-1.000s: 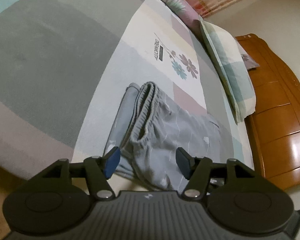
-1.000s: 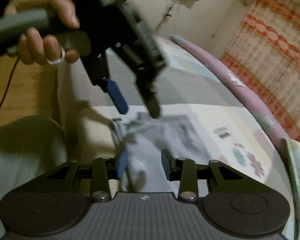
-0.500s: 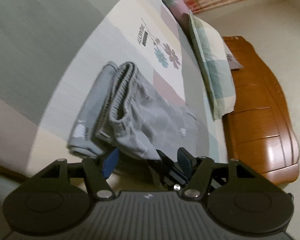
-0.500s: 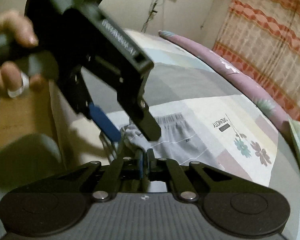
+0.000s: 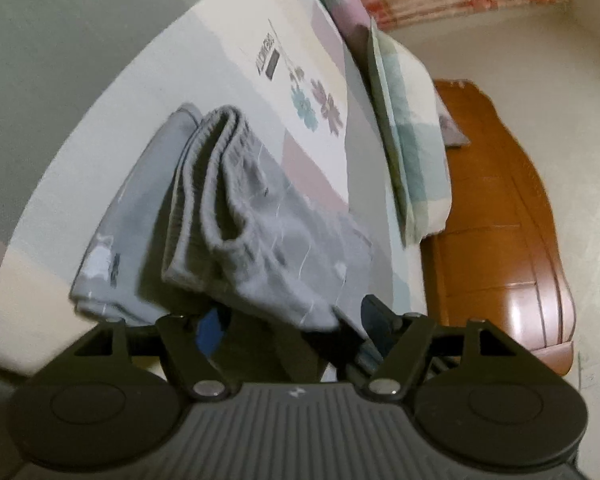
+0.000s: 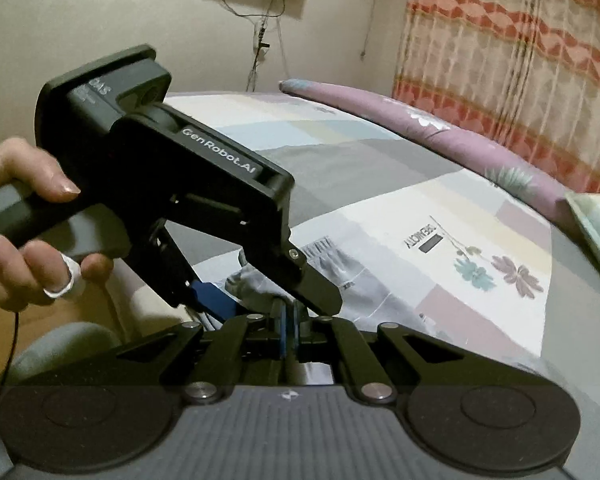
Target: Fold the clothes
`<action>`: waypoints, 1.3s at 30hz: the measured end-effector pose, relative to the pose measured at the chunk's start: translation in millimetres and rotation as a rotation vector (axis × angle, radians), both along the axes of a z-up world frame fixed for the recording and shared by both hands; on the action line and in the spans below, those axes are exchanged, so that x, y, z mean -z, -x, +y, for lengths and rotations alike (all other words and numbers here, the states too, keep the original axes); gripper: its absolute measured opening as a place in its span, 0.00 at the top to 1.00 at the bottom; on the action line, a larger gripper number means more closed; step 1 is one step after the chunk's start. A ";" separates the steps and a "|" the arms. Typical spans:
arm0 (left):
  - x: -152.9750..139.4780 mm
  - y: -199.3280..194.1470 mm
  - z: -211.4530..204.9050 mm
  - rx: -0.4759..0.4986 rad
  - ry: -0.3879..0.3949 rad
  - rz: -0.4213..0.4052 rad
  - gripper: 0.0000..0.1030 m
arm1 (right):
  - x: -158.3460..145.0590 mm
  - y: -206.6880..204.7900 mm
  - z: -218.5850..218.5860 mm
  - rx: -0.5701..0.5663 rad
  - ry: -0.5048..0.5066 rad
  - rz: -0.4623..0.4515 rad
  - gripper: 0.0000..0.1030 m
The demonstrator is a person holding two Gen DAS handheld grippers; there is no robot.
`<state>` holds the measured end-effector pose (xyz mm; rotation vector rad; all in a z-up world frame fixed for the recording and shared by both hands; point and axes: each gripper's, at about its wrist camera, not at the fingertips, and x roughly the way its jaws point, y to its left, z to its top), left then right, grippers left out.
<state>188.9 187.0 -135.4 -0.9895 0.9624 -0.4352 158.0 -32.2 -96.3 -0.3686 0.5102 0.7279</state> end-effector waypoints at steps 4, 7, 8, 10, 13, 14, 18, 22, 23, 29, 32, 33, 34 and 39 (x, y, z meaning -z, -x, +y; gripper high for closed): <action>-0.7 -6.1 7.9 -0.082 0.018 -0.028 0.31 | 4.8 5.1 0.8 -0.030 -0.011 0.053 0.95; -7.6 -3.5 12.0 -0.098 -0.042 -0.069 0.31 | 10.5 11.2 -0.9 -0.037 0.030 0.056 0.92; -8.6 -1.2 12.9 -0.102 -0.065 -0.085 0.31 | 11.0 13.5 -3.9 -0.035 0.034 0.056 0.91; -8.0 1.0 14.0 -0.096 -0.105 -0.103 0.33 | 12.5 14.0 -12.5 -0.026 0.037 0.067 0.88; -1.2 -1.4 11.7 -0.060 -0.161 -0.092 0.51 | 15.0 15.4 -29.6 0.010 0.056 0.071 0.83; -0.6 -2.8 9.5 -0.044 -0.200 -0.086 0.62 | 15.4 15.9 -35.0 0.023 0.063 0.072 0.82; -9.8 -1.6 4.1 -0.014 -0.331 -0.124 0.83 | 15.6 25.7 -66.3 0.099 0.094 0.066 0.78; -31.7 4.4 10.8 0.001 -0.384 -0.181 0.84 | 18.6 30.4 -97.9 0.187 0.129 0.068 0.77; -36.1 6.1 12.8 0.005 -0.395 -0.195 0.84 | 20.1 29.8 -105.4 0.210 0.131 0.072 0.76; -21.5 6.7 20.7 0.004 -0.437 -0.137 0.84 | 30.2 21.0 -138.4 0.330 0.084 0.136 0.74; -16.6 9.1 25.2 -0.009 -0.450 -0.125 0.84 | 32.8 15.6 -143.9 0.347 0.065 0.151 0.74; -15.9 9.9 26.5 -0.013 -0.457 -0.124 0.84 | 33.7 13.8 -145.6 0.353 0.059 0.156 0.74; -17.0 10.1 25.7 -0.009 -0.477 -0.127 0.84 | 34.5 12.0 -147.3 0.358 0.053 0.162 0.74; -27.2 13.6 28.5 0.016 -0.512 -0.130 0.76 | 38.4 -0.8 -165.2 0.412 -0.009 0.214 0.69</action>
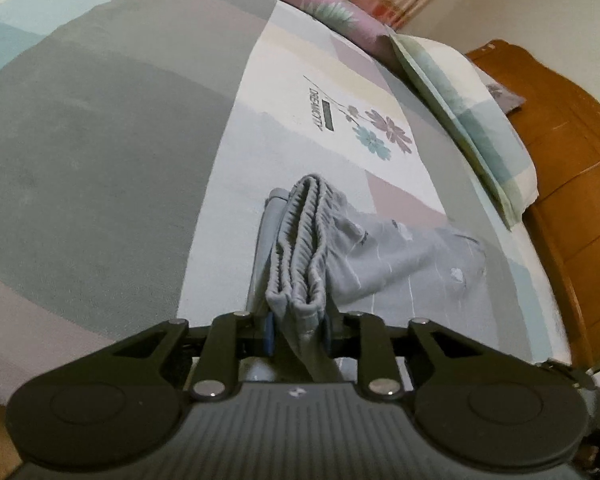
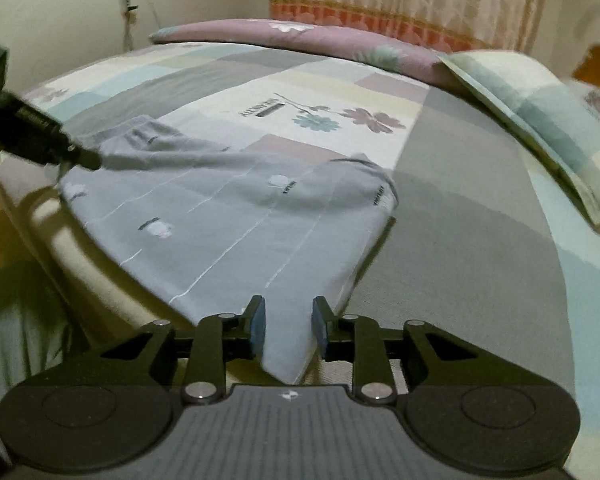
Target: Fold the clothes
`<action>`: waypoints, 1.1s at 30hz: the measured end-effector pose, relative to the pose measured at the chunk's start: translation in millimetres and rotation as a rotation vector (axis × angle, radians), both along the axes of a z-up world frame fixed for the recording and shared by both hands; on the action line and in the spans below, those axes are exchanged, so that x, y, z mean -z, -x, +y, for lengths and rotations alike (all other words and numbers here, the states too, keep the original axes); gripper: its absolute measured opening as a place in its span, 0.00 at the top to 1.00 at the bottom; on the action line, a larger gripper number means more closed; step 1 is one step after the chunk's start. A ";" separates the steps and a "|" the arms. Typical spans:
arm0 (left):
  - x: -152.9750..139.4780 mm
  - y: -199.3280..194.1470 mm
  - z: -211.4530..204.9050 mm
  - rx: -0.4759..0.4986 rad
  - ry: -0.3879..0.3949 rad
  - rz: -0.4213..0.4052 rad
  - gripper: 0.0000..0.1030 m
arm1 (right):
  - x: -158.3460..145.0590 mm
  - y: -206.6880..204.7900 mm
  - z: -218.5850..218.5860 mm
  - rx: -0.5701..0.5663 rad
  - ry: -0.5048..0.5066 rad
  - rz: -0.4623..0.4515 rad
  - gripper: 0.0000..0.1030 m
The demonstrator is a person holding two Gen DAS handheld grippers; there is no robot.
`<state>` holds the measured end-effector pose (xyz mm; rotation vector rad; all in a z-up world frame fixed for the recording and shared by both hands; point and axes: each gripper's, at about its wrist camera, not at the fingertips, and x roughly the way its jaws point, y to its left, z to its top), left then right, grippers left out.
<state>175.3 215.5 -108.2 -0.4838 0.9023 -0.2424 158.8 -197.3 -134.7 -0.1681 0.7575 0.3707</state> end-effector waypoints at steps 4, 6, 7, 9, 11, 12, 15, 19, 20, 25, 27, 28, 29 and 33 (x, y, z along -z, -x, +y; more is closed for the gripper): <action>-18.8 9.8 9.2 0.004 -0.039 -0.026 0.68 | 5.0 -8.4 -34.5 0.094 -0.181 0.098 0.54; -34.2 11.0 8.1 0.026 -0.062 -0.079 0.63 | 11.4 -13.2 -50.8 0.126 -0.298 0.140 0.49; -40.7 9.8 6.3 0.040 -0.061 -0.104 0.58 | 15.4 -17.2 -55.4 0.135 -0.343 0.160 0.49; -46.2 2.1 -5.3 0.084 -0.048 -0.136 0.55 | 23.1 -24.8 -57.4 0.142 -0.415 0.181 0.49; -45.6 -10.0 -23.3 0.141 -0.029 -0.152 0.55 | 27.7 -30.8 -57.1 0.147 -0.468 0.204 0.56; -44.7 -16.2 -32.5 0.169 -0.020 -0.158 0.55 | 27.7 -33.2 -54.8 0.140 -0.475 0.243 0.76; -24.1 -40.8 -59.1 0.206 -0.026 -0.123 0.55 | 25.8 -27.8 -53.0 0.100 -0.447 0.315 0.77; 1.2 -66.9 -67.5 0.153 -0.099 -0.051 0.56 | 14.7 -32.4 -70.7 0.130 -0.473 0.302 0.67; -0.1 -67.9 -67.2 0.154 -0.073 -0.061 0.55 | 10.7 -36.5 -76.0 0.148 -0.482 0.278 0.64; -6.8 -75.8 -71.6 0.201 -0.043 -0.132 0.49 | 5.3 -89.6 -77.7 0.184 -0.573 0.224 0.56; -0.1 -83.6 -68.4 0.182 -0.037 -0.107 0.49 | 13.9 -116.3 -66.8 0.189 -0.597 0.261 0.55; 1.6 -85.2 -67.9 0.177 -0.033 -0.102 0.49 | 20.3 -129.7 -61.9 0.197 -0.609 0.288 0.54; 4.0 -86.7 -66.5 0.177 -0.024 -0.096 0.49 | 26.7 -143.1 -57.1 0.204 -0.620 0.315 0.54; 11.3 -91.6 -65.0 0.180 -0.017 -0.092 0.49 | 33.4 -166.1 -55.1 0.215 -0.686 0.301 0.64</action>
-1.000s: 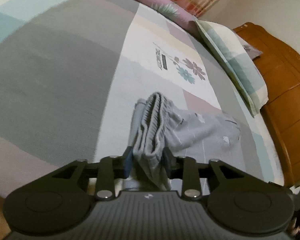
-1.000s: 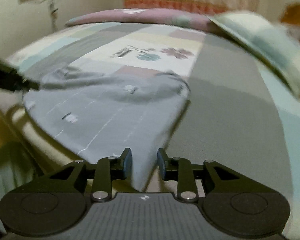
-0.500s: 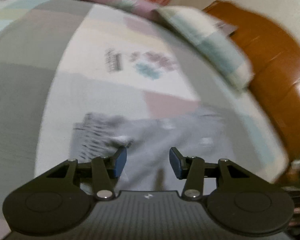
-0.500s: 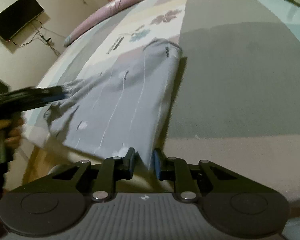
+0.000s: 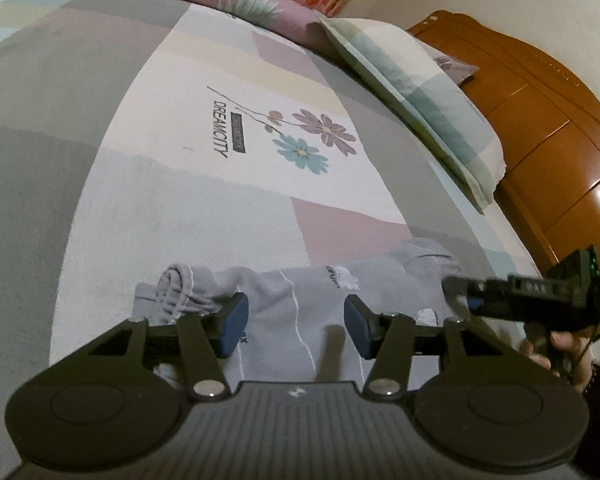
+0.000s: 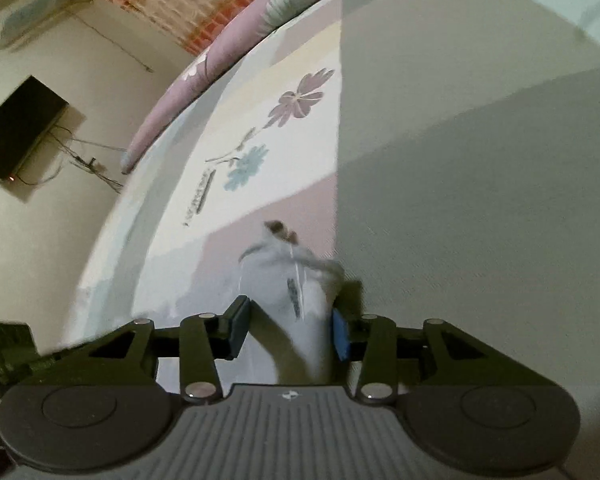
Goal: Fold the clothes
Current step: 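Move both open grippers over the folded pants to flatten them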
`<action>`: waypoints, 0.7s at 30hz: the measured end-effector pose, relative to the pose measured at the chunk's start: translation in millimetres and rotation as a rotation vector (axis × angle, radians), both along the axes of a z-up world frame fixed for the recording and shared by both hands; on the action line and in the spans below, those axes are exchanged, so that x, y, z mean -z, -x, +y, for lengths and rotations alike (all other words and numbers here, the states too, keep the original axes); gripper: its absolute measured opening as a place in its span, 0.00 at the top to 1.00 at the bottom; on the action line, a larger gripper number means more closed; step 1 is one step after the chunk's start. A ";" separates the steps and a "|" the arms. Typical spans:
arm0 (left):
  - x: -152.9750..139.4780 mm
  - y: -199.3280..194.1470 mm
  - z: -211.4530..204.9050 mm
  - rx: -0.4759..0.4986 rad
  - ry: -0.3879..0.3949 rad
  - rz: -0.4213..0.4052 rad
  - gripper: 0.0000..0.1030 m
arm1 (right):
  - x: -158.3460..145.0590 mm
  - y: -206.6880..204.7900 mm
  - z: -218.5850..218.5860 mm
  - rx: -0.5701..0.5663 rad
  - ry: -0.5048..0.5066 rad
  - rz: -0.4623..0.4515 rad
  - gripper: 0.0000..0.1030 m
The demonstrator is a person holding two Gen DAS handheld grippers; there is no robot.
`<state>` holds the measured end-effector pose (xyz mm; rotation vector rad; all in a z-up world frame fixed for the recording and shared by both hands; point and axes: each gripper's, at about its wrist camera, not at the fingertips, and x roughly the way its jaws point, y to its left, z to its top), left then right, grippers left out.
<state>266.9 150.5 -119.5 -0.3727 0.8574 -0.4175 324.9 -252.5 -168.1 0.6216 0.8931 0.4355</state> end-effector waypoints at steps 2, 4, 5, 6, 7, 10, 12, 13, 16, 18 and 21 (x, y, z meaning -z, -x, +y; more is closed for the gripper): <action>-1.3 -4.0 -1.4 -0.006 -0.040 -0.020 0.54 | -1.2 -5.3 0.7 0.025 0.023 -0.024 0.81; -1.7 -8.0 0.1 -0.024 -0.067 -0.022 0.62 | -3.6 -6.9 1.1 0.053 0.073 -0.051 0.81; -2.0 -9.9 1.0 -0.032 -0.080 -0.024 0.63 | -4.8 -7.7 1.3 0.067 0.097 -0.065 0.81; -3.3 -9.8 2.4 -0.041 -0.078 -0.027 0.63 | -8.0 -4.7 2.5 0.084 0.135 -0.075 0.79; -6.5 -8.3 2.7 -0.044 -0.087 -0.037 0.63 | -11.7 -0.9 4.0 0.101 0.175 -0.084 0.73; -19.6 2.1 -2.1 0.001 -0.111 -0.092 0.63 | -31.5 17.5 11.6 0.152 0.329 -0.166 0.63; -22.6 8.2 -8.0 0.058 -0.110 -0.116 0.62 | -46.5 29.0 22.6 0.125 0.415 -0.273 0.63; -23.4 10.9 -10.8 0.085 -0.109 -0.123 0.61 | -51.6 31.1 29.6 0.089 0.422 -0.306 0.63; -5.6 12.8 -9.2 0.093 -0.117 -0.043 0.61 | -50.3 26.8 53.0 -0.071 0.360 -0.332 0.63; 0.8 20.5 0.3 0.078 -0.106 -0.012 0.58 | -34.8 25.8 66.6 -0.149 0.373 -0.275 0.63; 0.0 36.0 17.0 0.058 -0.076 -0.003 0.59 | -24.8 29.8 70.3 -0.206 0.399 -0.219 0.63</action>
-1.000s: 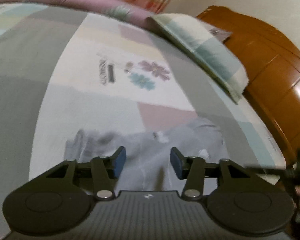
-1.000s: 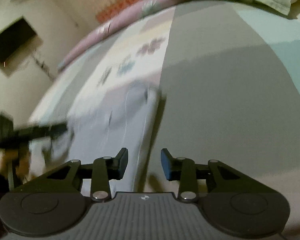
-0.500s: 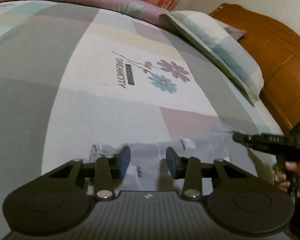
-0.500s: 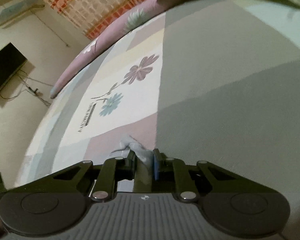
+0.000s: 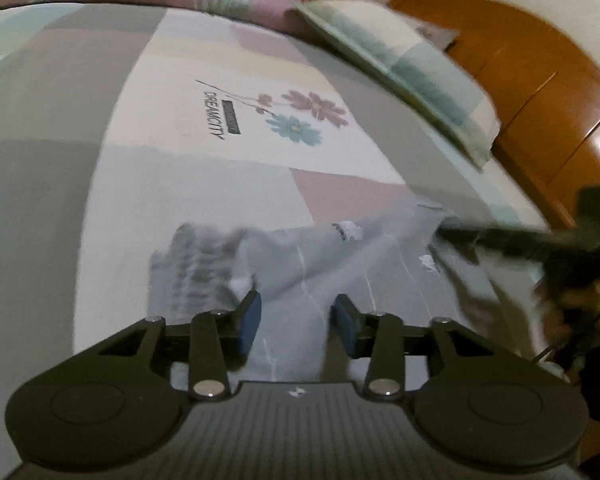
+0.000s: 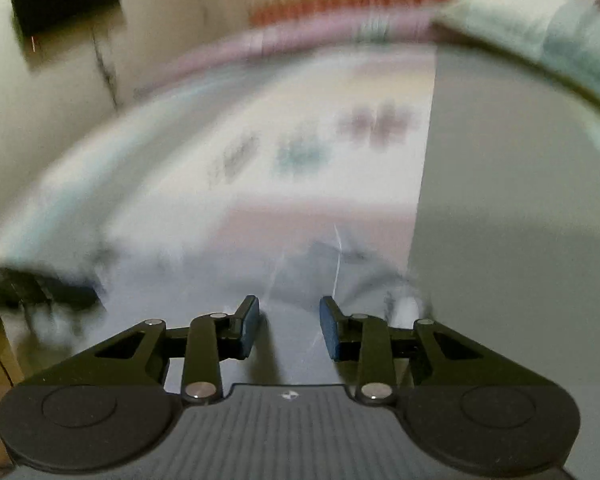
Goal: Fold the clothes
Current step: 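Move both open grippers over the folded pants to flatten them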
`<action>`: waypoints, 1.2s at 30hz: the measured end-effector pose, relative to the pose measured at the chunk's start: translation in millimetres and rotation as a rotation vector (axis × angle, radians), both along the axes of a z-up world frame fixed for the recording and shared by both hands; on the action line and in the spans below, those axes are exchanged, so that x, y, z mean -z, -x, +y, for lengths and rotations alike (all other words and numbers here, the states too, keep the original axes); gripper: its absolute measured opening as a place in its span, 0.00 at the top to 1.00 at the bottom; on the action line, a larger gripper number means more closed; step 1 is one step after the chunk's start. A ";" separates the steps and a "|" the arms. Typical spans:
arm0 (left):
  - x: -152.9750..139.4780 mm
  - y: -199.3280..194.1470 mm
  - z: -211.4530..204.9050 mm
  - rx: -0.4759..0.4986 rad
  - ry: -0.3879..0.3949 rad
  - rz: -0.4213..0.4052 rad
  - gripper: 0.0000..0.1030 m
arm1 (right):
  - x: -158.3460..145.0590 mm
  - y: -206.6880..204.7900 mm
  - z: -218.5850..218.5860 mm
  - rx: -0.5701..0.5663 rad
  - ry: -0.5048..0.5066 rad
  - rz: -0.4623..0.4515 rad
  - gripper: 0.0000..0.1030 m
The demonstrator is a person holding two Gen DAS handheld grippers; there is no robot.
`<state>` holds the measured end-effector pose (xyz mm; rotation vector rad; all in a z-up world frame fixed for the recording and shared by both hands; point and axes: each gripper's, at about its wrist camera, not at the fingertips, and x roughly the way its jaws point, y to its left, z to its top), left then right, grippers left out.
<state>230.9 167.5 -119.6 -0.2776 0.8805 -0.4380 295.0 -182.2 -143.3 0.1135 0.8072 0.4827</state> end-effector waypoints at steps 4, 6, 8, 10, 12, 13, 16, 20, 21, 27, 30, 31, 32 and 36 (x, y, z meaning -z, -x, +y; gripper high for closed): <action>-14.6 -1.0 1.8 -0.005 -0.007 0.001 0.60 | -19.2 0.1 -7.1 0.001 -0.038 -0.030 0.64; -24.6 -8.4 -10.4 0.027 -0.017 -0.056 0.57 | -25.2 -6.5 -1.4 -0.007 -0.055 -0.051 0.64; -23.5 -17.9 -20.9 0.052 -0.028 -0.077 0.55 | -25.3 -13.2 7.1 -0.020 -0.062 -0.058 0.64; -14.3 -29.1 -26.9 0.042 -0.083 -0.066 0.51 | -9.3 -21.1 20.8 -0.021 -0.007 -0.028 0.63; -0.9 -39.1 -27.7 0.002 -0.163 -0.036 0.64 | 5.6 -22.8 25.2 -0.004 0.039 -0.021 0.63; -2.0 -37.2 -24.2 -0.005 -0.167 -0.057 0.65 | 5.1 -20.1 20.7 0.007 0.030 -0.023 0.63; -17.3 -28.0 -19.0 -0.035 -0.158 -0.039 0.62 | -16.8 -2.9 16.8 0.047 0.096 -0.040 0.55; -34.1 1.0 -44.9 0.088 -0.231 -0.136 0.54 | -35.3 43.2 27.8 -0.079 0.099 -0.099 0.48; -34.4 8.4 -54.4 0.132 -0.255 -0.152 0.53 | -32.9 54.5 32.5 -0.110 0.112 -0.095 0.48; -3.8 28.7 -76.6 0.205 -0.305 -0.083 0.50 | -1.6 95.4 31.2 -0.104 0.196 -0.044 0.47; -21.4 37.2 -76.8 0.167 -0.326 -0.100 0.49 | -17.6 110.9 17.1 -0.077 0.174 -0.045 0.45; -27.1 40.1 -76.8 0.156 -0.331 -0.106 0.44 | -20.5 115.6 12.9 -0.074 0.160 -0.047 0.42; -31.0 42.7 -76.5 0.158 -0.313 -0.117 0.40 | -22.7 119.7 9.1 -0.072 0.148 -0.049 0.39; -12.8 40.0 -76.6 0.128 -0.322 0.016 0.34 | -7.4 131.7 -6.1 -0.037 0.117 0.031 0.36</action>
